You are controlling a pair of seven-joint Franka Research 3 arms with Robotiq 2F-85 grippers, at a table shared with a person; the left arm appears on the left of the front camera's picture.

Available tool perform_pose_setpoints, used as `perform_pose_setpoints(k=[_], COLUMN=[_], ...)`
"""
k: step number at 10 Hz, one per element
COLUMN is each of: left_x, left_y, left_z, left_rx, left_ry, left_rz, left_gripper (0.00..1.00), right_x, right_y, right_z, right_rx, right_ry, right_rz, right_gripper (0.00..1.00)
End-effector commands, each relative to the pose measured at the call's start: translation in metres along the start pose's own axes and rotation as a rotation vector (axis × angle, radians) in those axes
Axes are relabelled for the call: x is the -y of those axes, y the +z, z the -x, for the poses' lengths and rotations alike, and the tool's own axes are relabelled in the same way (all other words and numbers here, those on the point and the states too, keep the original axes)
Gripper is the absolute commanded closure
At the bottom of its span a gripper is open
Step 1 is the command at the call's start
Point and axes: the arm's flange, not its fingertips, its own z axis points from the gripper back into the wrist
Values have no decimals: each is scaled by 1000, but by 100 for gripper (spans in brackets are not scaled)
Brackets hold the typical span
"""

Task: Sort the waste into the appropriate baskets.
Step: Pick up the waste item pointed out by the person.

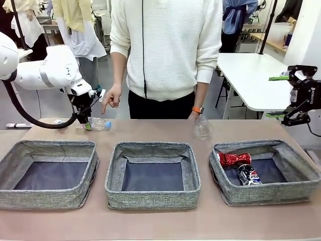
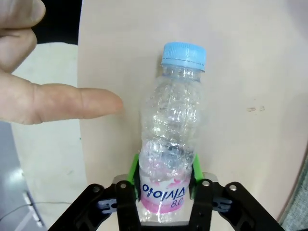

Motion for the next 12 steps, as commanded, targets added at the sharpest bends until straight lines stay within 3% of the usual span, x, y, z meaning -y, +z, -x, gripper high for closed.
perform_pose_setpoints(k=[1, 3, 5, 6, 7, 9, 10, 11, 12], left_x=[0, 3, 12, 24, 52, 112, 136, 162, 182], left_y=[1, 4, 15, 36, 74, 128, 146, 153, 150], left_z=[7, 7, 7, 2, -17, -52, -66, -80, -95], left_rx=[-47, -56, -55, -16, 126, 303, 379, 309, 260], left_ry=[-24, -6, 125, 282, 532, 819, 934, 1034, 1085], left_rz=[17, 48, 112, 161, 224, 164, 248, 324, 254], left_gripper=[63, 63, 63, 63, 63, 63, 63, 63, 63], right_x=[-3, -3, -3, -3, -3, -3, -3, -3, -3], right_y=[-1, -1, -1, -1, -1, -1, -1, -1, -1], right_z=[-1, -1, -1, -1, -1, -1, -1, -1, -1], right_rx=[8, 8, 8, 8, 8, 8, 8, 8, 8], right_ry=[9, 9, 9, 9, 9, 9, 9, 9, 9], right_rz=[-9, -9, -9, -9, -9, -9, -9, -9, -9], right_gripper=[0, 0, 0, 0, 0, 0, 0, 0, 0])
